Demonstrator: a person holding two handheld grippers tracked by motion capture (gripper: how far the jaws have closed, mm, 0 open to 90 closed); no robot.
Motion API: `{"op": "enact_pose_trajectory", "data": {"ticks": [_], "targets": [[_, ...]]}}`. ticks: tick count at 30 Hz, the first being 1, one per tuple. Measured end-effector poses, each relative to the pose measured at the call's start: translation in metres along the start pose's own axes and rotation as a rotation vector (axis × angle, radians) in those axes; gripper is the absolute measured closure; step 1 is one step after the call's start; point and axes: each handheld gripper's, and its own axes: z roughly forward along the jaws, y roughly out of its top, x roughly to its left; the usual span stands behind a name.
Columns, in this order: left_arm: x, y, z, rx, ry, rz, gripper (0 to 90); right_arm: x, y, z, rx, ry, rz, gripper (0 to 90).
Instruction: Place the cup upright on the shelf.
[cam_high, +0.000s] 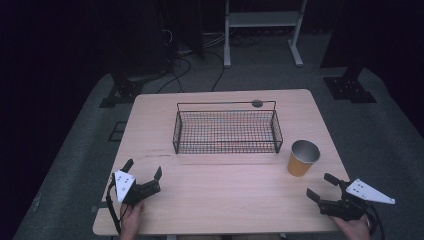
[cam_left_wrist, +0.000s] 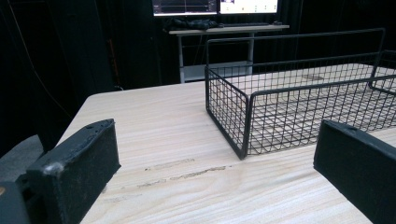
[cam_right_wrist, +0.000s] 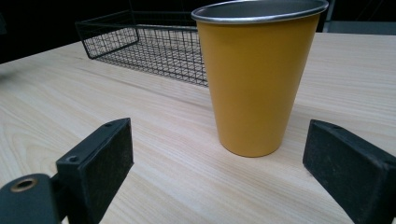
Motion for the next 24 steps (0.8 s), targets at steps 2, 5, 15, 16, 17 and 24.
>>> {"op": "enact_pose_trajectory", "data": {"ticks": [2,5,15,16,17,24], "targets": [[0.0,0.0,0.0,0.0,0.0,0.001,0.0,0.0,0.0,0.001,-0.003,-0.01,-0.001,4.6],[0.0,0.0,0.0,0.0,-0.002,0.003,0.0,0.001,0.001,0.003,0.007,-0.018,-0.004,3.2],[-0.001,0.0,-0.001,-0.005,-0.009,0.008,0.0,0.002,0.011,0.01,0.008,-0.034,-0.006,2.8],[-0.001,0.0,-0.001,-0.005,-0.009,0.009,0.0,0.001,0.014,0.014,0.016,-0.035,-0.009,2.8],[-0.001,0.0,-0.001,-0.005,-0.009,0.009,0.0,0.001,0.015,0.016,0.019,-0.036,-0.01,2.7],[-0.001,0.0,-0.001,-0.005,-0.008,0.009,0.0,-0.004,0.021,0.026,0.022,-0.044,0.017,0.9]]}}
